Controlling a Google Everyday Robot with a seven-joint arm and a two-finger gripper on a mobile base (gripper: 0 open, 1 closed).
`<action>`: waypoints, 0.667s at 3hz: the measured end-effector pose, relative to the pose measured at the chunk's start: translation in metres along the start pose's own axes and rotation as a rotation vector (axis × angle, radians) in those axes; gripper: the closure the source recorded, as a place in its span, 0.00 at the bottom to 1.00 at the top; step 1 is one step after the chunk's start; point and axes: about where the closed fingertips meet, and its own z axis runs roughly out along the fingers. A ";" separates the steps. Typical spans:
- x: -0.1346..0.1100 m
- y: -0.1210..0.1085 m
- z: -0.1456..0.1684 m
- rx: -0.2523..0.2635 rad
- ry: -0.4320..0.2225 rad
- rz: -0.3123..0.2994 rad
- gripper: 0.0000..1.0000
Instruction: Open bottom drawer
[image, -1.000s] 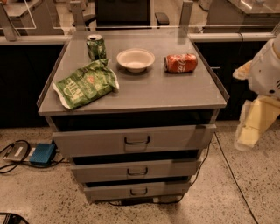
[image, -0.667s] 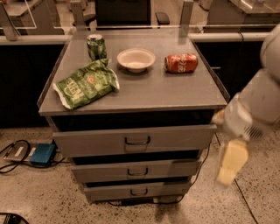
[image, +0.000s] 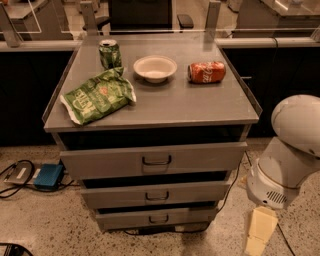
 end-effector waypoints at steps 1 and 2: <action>0.000 0.000 0.000 0.000 0.000 0.000 0.00; 0.009 -0.003 0.035 -0.015 -0.055 0.065 0.00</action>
Offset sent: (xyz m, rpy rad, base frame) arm -0.0276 -0.0062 -0.1666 0.2068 0.0695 -0.3543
